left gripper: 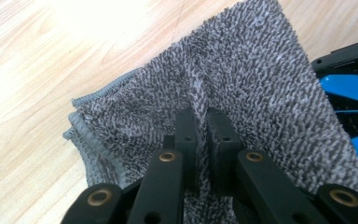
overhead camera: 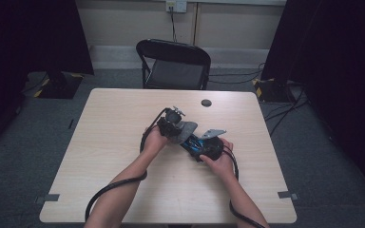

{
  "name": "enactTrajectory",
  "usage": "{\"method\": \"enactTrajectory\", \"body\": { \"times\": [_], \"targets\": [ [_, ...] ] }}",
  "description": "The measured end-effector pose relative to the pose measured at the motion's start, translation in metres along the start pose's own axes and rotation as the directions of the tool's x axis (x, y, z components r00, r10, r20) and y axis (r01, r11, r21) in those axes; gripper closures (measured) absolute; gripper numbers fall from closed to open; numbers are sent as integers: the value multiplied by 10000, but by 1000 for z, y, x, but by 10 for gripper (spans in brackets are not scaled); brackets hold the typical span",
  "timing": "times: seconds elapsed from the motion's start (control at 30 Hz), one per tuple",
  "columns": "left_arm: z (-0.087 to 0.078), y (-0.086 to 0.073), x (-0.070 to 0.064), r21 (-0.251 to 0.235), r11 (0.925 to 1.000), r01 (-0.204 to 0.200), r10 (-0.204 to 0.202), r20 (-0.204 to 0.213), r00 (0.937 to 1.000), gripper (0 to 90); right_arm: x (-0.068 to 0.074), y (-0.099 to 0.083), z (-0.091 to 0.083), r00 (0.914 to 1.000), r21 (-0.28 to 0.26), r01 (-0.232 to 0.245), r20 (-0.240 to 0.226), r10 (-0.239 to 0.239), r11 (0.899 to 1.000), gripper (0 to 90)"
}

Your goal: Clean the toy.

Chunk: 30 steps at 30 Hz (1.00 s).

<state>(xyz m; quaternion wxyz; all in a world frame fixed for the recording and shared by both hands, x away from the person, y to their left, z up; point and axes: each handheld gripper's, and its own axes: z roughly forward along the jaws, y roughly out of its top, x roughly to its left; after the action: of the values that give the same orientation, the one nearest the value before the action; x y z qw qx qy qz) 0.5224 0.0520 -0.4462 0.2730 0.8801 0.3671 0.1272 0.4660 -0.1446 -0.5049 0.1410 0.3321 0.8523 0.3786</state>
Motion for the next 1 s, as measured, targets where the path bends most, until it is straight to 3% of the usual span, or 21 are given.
{"method": "enactTrajectory", "body": {
  "times": [0.67,0.83,0.93,1.0],
  "targets": [
    [4,-4,21,99,9978,657,-653,-379,9971,845,0,0,0,10000,-1,1,0,-1,10000,242],
    [4,-6,26,165,9976,678,-668,-561,9962,845,0,0,0,10000,-1,0,-1,0,10000,243],
    [3,-8,29,256,9974,669,-643,-896,9939,845,0,0,0,10000,-4,-8,-3,8,10000,243],
    [1,-9,31,181,9967,787,-769,-853,9934,845,0,0,0,10000,-2,2,0,-2,10000,243]
  ]
}}
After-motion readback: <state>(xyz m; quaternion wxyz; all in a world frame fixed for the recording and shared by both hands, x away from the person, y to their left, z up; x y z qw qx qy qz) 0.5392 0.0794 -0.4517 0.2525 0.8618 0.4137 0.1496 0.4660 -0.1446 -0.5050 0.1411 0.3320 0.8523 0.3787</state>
